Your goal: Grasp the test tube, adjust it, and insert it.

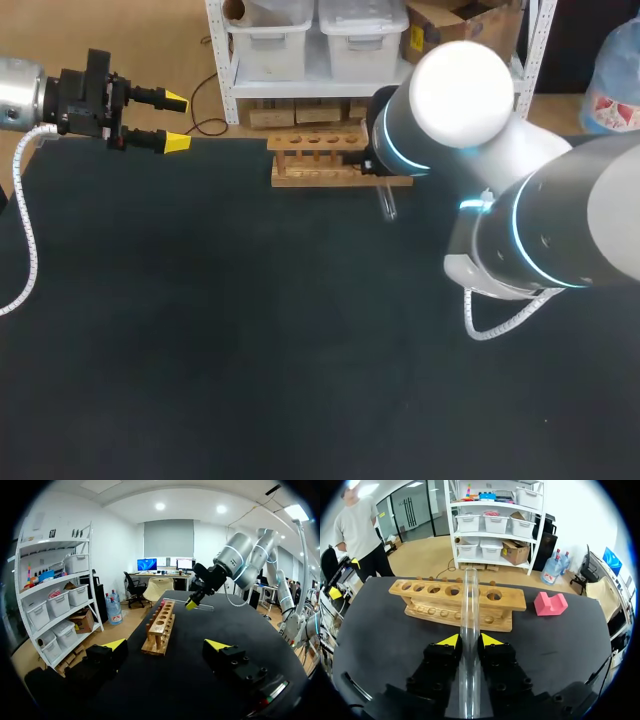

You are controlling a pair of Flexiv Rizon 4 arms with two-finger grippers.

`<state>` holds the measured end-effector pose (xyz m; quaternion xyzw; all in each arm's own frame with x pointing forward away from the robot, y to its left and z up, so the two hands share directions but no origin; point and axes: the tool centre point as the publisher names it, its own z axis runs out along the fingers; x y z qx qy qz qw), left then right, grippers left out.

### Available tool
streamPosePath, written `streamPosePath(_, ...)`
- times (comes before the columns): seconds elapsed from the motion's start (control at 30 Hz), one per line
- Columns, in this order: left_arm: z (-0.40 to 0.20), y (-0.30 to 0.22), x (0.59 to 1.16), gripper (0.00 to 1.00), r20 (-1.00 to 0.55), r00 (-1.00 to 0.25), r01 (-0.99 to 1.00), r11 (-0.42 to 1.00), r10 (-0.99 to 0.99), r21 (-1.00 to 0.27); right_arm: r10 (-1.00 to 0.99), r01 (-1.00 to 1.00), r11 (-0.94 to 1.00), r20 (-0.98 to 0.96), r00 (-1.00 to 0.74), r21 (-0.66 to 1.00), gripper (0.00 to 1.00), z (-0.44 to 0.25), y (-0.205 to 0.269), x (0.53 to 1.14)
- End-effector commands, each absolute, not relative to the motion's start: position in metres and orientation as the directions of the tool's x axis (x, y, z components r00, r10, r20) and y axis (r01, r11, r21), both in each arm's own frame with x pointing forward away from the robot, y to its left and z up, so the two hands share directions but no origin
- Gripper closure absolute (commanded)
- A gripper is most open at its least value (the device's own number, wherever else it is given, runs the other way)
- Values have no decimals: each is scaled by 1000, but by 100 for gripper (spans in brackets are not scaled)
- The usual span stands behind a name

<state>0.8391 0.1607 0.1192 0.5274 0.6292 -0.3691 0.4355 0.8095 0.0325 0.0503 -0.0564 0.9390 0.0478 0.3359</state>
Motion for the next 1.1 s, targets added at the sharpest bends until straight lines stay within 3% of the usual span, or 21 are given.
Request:
streamPosePath(0.03,118,160,837,0,-938,-61,984,176,341,0,-79,-144,988,-618,-782,55,100,46,36,818)
streamPosePath(1.1,118,160,837,0,-938,-61,984,176,341,0,-80,-136,989,-556,-827,61,100,33,32,819)
